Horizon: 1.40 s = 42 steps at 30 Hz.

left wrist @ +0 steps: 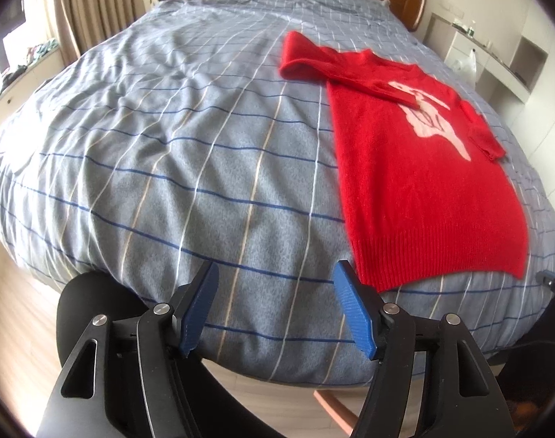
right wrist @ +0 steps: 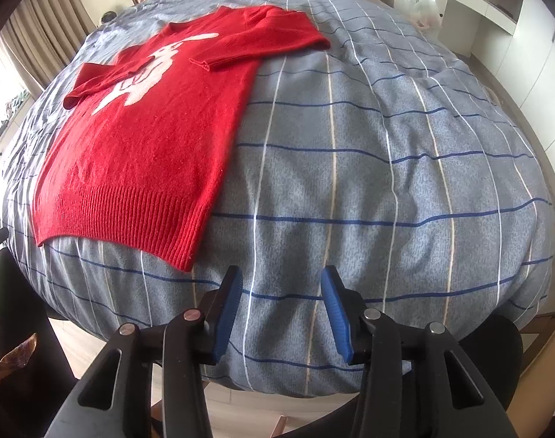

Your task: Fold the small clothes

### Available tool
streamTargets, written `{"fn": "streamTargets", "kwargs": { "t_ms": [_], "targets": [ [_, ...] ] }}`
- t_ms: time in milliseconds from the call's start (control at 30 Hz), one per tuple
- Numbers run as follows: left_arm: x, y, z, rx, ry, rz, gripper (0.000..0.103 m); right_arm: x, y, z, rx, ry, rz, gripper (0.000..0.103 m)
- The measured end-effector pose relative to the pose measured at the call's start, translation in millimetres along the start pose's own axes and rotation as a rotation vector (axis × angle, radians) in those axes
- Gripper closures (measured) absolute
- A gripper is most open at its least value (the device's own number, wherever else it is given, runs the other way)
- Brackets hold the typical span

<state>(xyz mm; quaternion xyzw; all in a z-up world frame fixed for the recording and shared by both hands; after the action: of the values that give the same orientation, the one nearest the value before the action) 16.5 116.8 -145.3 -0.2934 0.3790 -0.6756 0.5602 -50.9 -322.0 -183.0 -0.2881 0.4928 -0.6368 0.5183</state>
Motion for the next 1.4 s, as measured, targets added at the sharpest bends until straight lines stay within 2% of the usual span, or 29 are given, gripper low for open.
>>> {"fn": "streamTargets", "kwargs": {
  "t_ms": [233,400,500,600,667,700,767,867,1000,1067,1100,1167,1233,1333,1400],
  "targets": [
    [-3.0,0.2,9.9,0.033,-0.005,0.032,0.03,7.0,-4.3,1.4,0.011,0.002,-0.024,0.058],
    [-17.5,0.5,29.6,0.108,-0.044,0.086,0.022,11.4,-13.3,12.5,0.045,-0.021,-0.057,0.058],
    [-34.3,5.8,41.9,0.174,-0.091,0.171,0.019,9.0,-30.6,38.3,0.117,-0.072,-0.098,0.058],
    [-45.9,16.4,45.1,0.215,-0.12,0.23,0.019,-5.5,-52.4,76.2,0.231,-0.165,-0.14,0.056],
    [-47.5,23.5,40.8,0.231,-0.114,0.266,0.019,-25.3,-60.4,101.8,0.301,-0.236,-0.135,0.043],
    [-46.6,27.1,36.7,0.238,-0.102,0.284,0.019,-38.0,-60.5,113.4,0.331,-0.277,-0.124,0.04],
    [-45.3,37.6,33.2,0.19,-0.074,0.305,0.019,-68.9,-51.4,132.3,0.358,-0.368,-0.079,0.036],
    [-45.2,33.6,34.4,0.213,-0.065,0.316,0.018,-116.7,-13.5,151.7,0.305,-0.495,0.04,0.037],
    [-45.8,36.5,32.7,0.198,-0.063,0.322,0.018,-151.3,54.3,167.7,0.234,-0.566,0.037,0.037],
    [-48.0,39.6,31.9,0.184,-0.075,0.317,0.018,-150.1,88.8,172.0,0.161,-0.548,0.014,0.043],
    [-48.7,41.4,31.4,0.176,-0.081,0.314,0.018,-146.2,95.5,174.7,0.141,-0.512,0.042,0.052],
    [-50.9,42.7,29.8,0.168,-0.093,0.307,0.018,-128.2,82.8,187.6,0.18,-0.41,0.075,0.097],
    [-52.3,42.5,28.9,0.17,-0.103,0.299,0.018,-98.5,59.2,204.6,0.242,-0.29,0.105,0.097],
    [-52.8,45.6,28.6,0.159,-0.113,0.287,0.018,-24.8,25.9,230.9,0.328,-0.116,0.045,0.097],
    [-53.1,47.1,28.5,0.152,-0.12,0.277,0.018,34.8,10.1,242.2,0.346,0.009,-0.012,0.097]
  ]
}}
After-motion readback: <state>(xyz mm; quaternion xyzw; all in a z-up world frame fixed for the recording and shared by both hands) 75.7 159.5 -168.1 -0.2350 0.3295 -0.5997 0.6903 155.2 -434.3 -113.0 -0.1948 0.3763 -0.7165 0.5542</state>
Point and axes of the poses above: each gripper's, at about its wrist camera, not at the fingertips, and y roughly the way its jaws point, x to its right, z to its top, the point moved 5 cm from there along y, roughly the way its jaws point, and after that the axes turned 12 degrees about y, right-handed, at the moved point
